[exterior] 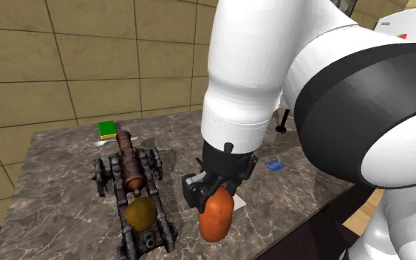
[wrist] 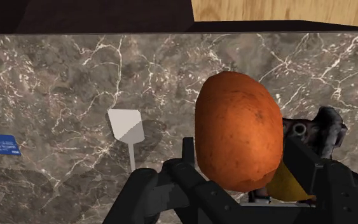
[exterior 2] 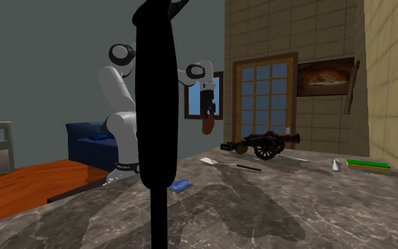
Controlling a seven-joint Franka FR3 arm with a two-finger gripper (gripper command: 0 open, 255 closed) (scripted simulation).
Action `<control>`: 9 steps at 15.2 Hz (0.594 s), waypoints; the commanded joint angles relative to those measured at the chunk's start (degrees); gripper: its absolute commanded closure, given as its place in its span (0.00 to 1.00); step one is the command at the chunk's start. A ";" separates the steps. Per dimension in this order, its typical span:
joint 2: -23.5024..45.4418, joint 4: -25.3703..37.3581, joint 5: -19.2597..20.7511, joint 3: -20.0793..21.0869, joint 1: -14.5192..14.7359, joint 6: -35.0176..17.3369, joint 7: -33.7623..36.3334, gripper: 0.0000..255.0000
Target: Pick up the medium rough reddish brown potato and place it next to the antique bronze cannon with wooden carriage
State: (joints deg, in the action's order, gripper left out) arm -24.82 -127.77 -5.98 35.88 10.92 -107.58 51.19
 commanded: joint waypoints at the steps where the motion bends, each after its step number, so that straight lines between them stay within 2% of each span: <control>1: 0.40 -1.36 0.02 0.44 -0.01 -1.75 0.34 1.00; 9: 2.01 -6.23 0.21 1.96 -0.12 -8.08 1.46 1.00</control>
State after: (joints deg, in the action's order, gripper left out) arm -23.18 -133.53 -5.89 37.60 10.89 -114.81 52.47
